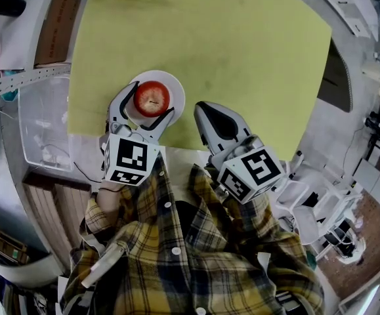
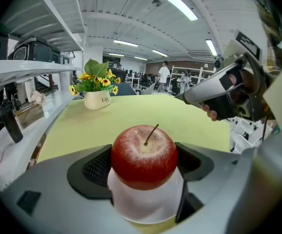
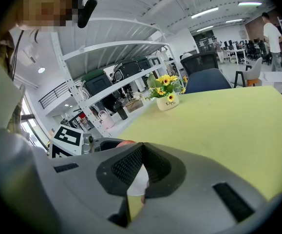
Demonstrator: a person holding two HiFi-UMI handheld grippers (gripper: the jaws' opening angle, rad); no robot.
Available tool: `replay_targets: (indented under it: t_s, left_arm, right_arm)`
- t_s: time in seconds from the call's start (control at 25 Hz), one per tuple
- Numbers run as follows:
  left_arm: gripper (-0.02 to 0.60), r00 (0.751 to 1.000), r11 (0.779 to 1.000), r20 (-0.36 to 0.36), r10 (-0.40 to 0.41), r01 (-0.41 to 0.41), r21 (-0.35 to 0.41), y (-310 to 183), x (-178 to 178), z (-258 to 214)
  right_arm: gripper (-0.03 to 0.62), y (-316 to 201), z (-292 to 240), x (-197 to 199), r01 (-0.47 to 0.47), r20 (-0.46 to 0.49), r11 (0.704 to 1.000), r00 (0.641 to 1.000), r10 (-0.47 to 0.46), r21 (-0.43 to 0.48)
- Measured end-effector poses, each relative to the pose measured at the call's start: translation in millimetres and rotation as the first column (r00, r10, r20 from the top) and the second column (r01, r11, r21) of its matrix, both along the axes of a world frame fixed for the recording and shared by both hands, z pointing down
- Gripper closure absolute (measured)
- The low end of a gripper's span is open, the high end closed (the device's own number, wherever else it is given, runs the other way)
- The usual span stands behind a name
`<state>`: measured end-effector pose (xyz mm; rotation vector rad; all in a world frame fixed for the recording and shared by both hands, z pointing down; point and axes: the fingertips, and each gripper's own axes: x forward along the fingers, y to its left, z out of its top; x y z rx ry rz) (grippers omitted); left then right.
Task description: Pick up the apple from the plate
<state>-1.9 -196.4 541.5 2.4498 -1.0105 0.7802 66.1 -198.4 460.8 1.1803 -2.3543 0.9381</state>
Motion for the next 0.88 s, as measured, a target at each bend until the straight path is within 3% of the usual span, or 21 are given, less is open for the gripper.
replay_targets:
  t_s: [0.28,0.88]
  left_arm:
    - [0.166,1.0,1.0,-0.011,-0.005,0.005,0.01,-10,-2,-27]
    - [0.166,0.997,0.995,-0.022,0.074,-0.073,0.063,-6,11,-114]
  right_arm:
    - [0.597,-9,-25,-3,0.008,0.011,0.998,1.0,-0.009,0.058]
    - [0.597,-20,-109,5,-0.012,0.042,0.974,0.999,0.003,0.225]
